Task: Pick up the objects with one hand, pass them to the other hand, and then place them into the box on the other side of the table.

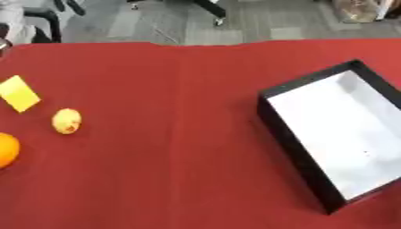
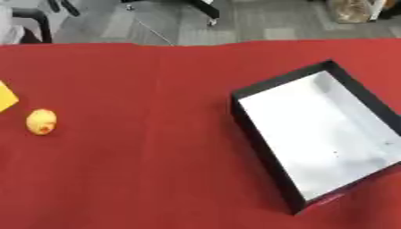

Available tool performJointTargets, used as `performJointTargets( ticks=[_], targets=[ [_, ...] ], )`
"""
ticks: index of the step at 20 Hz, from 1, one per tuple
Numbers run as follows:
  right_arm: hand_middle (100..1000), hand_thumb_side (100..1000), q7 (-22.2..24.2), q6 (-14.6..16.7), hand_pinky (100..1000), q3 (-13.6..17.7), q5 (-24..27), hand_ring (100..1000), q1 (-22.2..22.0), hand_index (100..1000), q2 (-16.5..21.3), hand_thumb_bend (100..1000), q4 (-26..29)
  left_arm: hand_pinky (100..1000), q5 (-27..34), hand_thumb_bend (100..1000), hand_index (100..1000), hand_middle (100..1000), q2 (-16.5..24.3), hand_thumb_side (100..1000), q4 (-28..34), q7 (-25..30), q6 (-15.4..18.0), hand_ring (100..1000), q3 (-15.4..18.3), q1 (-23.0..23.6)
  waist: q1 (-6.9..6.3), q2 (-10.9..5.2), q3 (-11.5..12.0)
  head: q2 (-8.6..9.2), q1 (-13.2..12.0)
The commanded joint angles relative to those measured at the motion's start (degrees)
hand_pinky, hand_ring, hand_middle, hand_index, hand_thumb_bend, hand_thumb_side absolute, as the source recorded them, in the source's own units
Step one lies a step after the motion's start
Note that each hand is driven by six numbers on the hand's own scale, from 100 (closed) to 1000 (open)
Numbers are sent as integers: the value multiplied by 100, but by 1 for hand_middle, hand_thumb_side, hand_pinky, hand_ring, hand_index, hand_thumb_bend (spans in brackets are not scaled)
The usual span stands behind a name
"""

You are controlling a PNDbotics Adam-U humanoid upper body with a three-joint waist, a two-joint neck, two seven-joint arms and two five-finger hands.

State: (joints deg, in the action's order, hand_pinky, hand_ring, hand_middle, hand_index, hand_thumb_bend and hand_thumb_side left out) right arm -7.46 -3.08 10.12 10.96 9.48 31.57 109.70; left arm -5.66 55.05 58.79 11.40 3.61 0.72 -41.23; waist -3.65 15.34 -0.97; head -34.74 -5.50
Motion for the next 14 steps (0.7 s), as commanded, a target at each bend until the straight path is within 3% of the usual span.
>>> performJointTargets(
  ticks=[1,6,14],
  targets=[
    [835,403,45,9,857,20,-77,910,17,863,186,726,142,882,-449,417,903,893,402,441,-236,129,-68,894,120,-188,-90,-76,-33,143,5],
    [835,396,104,-14,857,-2,-150,910,14,863,177,728,155,895,-1023,418,912,891,474,462,-665,257,-401,906,259,-291,-165,-27,-119,171,-41],
    [831,387,155,-35,856,-31,-233,909,36,863,173,730,182,921,-1486,401,909,898,442,379,-1183,237,-767,922,386,-275,-269,73,-270,317,-367]
  ],
)
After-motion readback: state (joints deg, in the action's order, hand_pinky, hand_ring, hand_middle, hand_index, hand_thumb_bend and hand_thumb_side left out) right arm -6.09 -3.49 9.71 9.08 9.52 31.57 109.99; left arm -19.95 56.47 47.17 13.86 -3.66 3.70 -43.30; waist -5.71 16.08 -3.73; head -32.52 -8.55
